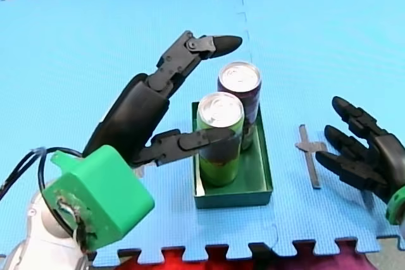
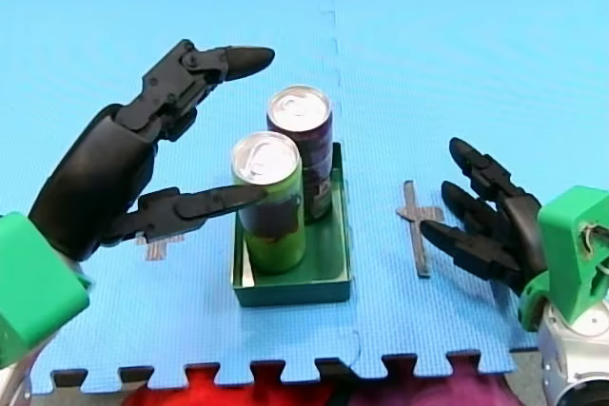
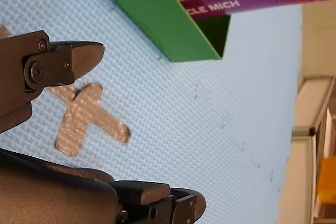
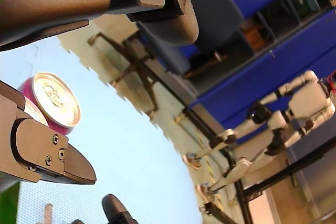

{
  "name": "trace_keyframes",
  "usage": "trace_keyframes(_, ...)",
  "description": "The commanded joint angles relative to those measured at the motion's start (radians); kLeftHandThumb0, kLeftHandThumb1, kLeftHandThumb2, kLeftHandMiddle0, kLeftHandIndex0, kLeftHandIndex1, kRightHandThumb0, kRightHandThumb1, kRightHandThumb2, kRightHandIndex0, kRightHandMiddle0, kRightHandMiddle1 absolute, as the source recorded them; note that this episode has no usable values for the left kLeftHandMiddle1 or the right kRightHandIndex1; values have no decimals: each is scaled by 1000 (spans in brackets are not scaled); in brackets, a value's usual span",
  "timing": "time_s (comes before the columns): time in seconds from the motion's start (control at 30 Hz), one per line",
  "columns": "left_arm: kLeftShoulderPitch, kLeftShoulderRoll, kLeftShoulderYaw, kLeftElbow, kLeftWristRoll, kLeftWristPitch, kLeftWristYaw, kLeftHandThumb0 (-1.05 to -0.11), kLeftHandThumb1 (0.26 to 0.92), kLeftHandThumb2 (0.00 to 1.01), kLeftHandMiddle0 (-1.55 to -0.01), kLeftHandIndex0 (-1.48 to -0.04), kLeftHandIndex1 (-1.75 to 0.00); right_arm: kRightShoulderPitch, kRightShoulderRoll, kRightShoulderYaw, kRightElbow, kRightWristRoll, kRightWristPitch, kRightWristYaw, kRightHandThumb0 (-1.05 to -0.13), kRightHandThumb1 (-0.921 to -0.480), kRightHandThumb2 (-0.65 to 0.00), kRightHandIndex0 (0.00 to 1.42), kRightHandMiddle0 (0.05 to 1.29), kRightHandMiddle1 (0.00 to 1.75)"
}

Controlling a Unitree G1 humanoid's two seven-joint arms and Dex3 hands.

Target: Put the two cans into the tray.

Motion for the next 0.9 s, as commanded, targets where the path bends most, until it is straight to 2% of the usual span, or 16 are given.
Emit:
trace_keyframes(0.0,7,16,17,4,1,3,0,-1048,851,9,-118,-97,-6,1,-4,0,6,-2,11,-2,-1048,-921,-147,220,177,0)
trace_keyframes(0.13,34,52,79,83,-22,-36,-1,-1048,868,14,-137,-99,-5,-5,-4,-1,11,-3,15,-5,-1048,-921,-147,219,177,0)
trace_keyframes(0.27,45,83,158,181,-105,-55,-36,-1048,883,17,-157,-102,-5,-11,-1,-3,17,-2,14,-7,-1048,-921,-146,219,178,0)
trace_keyframes(0.37,64,74,193,246,-151,-121,-41,-1048,889,16,-179,-108,-8,-12,-5,-6,18,2,9,-1,-1048,-921,-145,220,179,1)
trace_keyframes(0.5,99,57,211,205,-151,-92,3,-1048,897,15,-211,-122,-12,-15,-14,-10,18,4,3,8,-1048,-921,-145,222,180,1)
trace_keyframes(0.53,106,57,215,200,-150,-86,10,-1048,901,16,-259,-127,-14,-16,-16,-11,19,4,2,10,-1048,-921,-144,222,181,1)
trace_keyframes(0.7,139,50,238,207,-173,-94,19,-1048,914,15,-359,-157,-22,-18,-23,-18,21,8,1,22,-1048,-921,-144,222,182,2)
trace_keyframes(0.8,165,26,246,191,-184,-80,44,-1048,918,14,-371,-175,-27,-19,-28,-24,21,12,-1,33,-1048,-921,-144,222,183,2)
trace_keyframes(0.87,181,12,255,217,-194,-105,54,-1048,920,13,-362,-183,-27,-21,-31,-29,22,14,-3,39,-1048,-921,-144,223,183,2)
